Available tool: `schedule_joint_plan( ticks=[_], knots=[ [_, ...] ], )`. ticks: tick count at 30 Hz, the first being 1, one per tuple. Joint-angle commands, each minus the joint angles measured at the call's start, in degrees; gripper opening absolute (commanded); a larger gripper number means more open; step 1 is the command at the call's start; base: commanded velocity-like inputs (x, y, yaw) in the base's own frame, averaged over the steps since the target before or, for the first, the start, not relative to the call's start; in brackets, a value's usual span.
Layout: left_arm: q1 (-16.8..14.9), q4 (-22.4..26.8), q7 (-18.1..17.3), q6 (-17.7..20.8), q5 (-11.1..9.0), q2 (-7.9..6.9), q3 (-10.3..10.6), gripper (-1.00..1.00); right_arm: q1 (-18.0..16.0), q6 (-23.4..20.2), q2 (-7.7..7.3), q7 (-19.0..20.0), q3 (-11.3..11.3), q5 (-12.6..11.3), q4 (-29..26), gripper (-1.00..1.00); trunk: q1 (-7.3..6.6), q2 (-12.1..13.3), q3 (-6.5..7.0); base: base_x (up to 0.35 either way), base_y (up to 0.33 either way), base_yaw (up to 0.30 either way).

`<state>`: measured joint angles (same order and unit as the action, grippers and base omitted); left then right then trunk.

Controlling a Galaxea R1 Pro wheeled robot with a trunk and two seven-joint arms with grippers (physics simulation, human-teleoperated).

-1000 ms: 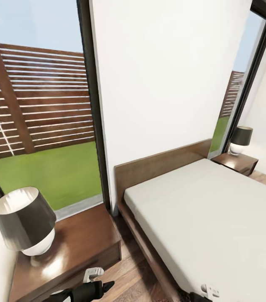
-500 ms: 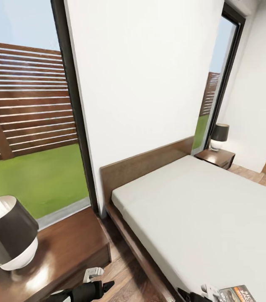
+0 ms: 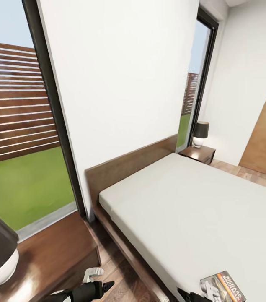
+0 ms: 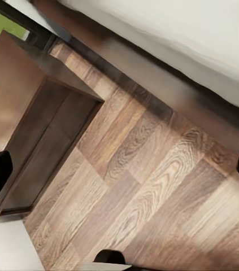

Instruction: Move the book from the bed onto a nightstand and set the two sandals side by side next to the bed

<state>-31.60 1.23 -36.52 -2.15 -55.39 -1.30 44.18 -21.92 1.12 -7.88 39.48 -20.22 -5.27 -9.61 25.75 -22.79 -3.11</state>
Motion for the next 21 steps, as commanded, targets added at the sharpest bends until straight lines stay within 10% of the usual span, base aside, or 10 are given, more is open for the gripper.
schedule_joint_plan(
  ticks=[1,21],
  knots=[
    [0.0,0.0,-0.1,-0.2,-0.3,-0.02,0.5,1.00,-0.1,0.1,-0.03,0.2,0.3,-0.6,0.1,1.00,0.04,-0.1,-0.13,0.000,0.000,-0.239],
    [0.0,0.0,-0.1,-0.2,-0.3,-0.02,0.5,1.00,-0.1,0.1,-0.03,0.2,0.3,-0.5,0.1,1.00,0.04,-0.1,-0.13,0.000,0.000,-0.238]
  ],
)
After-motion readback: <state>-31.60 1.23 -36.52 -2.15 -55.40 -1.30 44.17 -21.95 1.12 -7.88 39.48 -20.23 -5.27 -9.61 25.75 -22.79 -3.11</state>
